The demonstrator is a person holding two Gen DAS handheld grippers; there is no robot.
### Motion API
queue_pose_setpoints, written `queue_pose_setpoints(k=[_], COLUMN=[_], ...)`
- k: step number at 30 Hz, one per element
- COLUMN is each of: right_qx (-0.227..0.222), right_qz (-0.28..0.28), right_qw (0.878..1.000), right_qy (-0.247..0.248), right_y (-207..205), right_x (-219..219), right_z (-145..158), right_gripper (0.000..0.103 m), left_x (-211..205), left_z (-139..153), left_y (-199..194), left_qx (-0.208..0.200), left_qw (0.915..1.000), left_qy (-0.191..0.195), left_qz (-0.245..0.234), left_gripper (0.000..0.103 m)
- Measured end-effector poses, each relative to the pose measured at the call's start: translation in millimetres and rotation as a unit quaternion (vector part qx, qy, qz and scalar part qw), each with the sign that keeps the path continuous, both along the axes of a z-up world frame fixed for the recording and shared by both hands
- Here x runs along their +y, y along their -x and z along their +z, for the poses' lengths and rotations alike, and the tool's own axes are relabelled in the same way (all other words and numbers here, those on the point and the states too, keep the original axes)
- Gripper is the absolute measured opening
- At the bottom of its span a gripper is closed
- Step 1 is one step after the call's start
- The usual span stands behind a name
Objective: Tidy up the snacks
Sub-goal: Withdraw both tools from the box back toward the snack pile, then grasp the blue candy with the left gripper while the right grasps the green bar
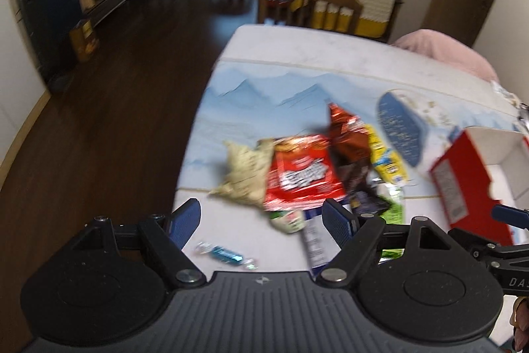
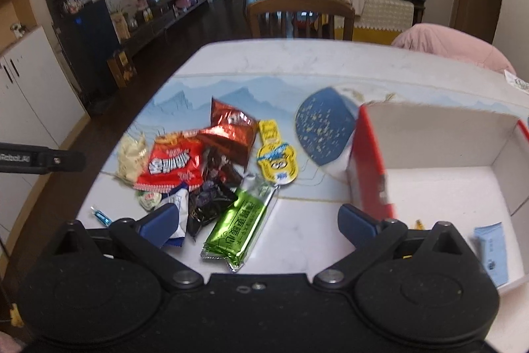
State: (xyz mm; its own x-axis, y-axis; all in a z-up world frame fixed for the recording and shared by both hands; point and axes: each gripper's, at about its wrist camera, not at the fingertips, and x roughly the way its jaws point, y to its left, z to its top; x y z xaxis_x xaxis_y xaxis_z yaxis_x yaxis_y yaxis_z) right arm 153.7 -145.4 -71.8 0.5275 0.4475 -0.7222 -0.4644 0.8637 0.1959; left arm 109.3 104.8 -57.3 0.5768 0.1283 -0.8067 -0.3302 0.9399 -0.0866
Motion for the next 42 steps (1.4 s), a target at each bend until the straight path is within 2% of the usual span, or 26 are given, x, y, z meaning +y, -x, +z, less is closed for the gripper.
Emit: queue_pose_setpoints(k=[11, 16, 20, 24, 26, 29, 33, 36, 42], right_qx=[0.042, 0.066, 0.075, 0.076, 0.079, 0.081, 0.085, 0.086, 0.085], right_qz=[-0.012, -0.018, -0.01, -0.005, -0.004, -0.002, 0.004, 0.007, 0.0], right_qw=[0.998, 0.997, 0.996, 0.996, 0.995, 0.995, 0.995, 0.995, 0.996], right_qy=[0.038, 0.029, 0.042, 0.052, 0.056, 0.058, 0.048, 0.047, 0.04], right_y=[-30, -41, -43, -44, -46, -47, -48, -48, -46], right_x=[37, 44, 54, 58, 58, 58, 56, 55, 47], right_z=[-50, -60, -67, -71, -73, -75, -75, -76, -76], right_gripper=[0.096, 0.092, 0.084, 0.081, 0.08, 0.072, 0.065, 0.052, 0.047], left_x=[31, 29, 26, 29, 31, 34, 32, 30, 30], left_z=[-55, -71, -82, -92, -96, -101, -101, -99, -98], left_y=[-13, -24, -31, -34, -35, -35, -36, -36, -36], left_qx=[0.085, 0.107, 0.121, 0.136, 0.145, 0.151, 0.145, 0.143, 0.137], left_qw=[0.9929, 0.9888, 0.9853, 0.9806, 0.9771, 0.9733, 0.9742, 0.9747, 0.9767], left_qy=[0.034, 0.052, 0.069, 0.08, 0.09, 0.1, 0.097, 0.093, 0.089], left_qz=[0.075, 0.09, 0.099, 0.117, 0.128, 0.141, 0.143, 0.144, 0.139], left_gripper=[0.081, 0.08, 0.08, 0.079, 0.072, 0.064, 0.061, 0.05, 0.023])
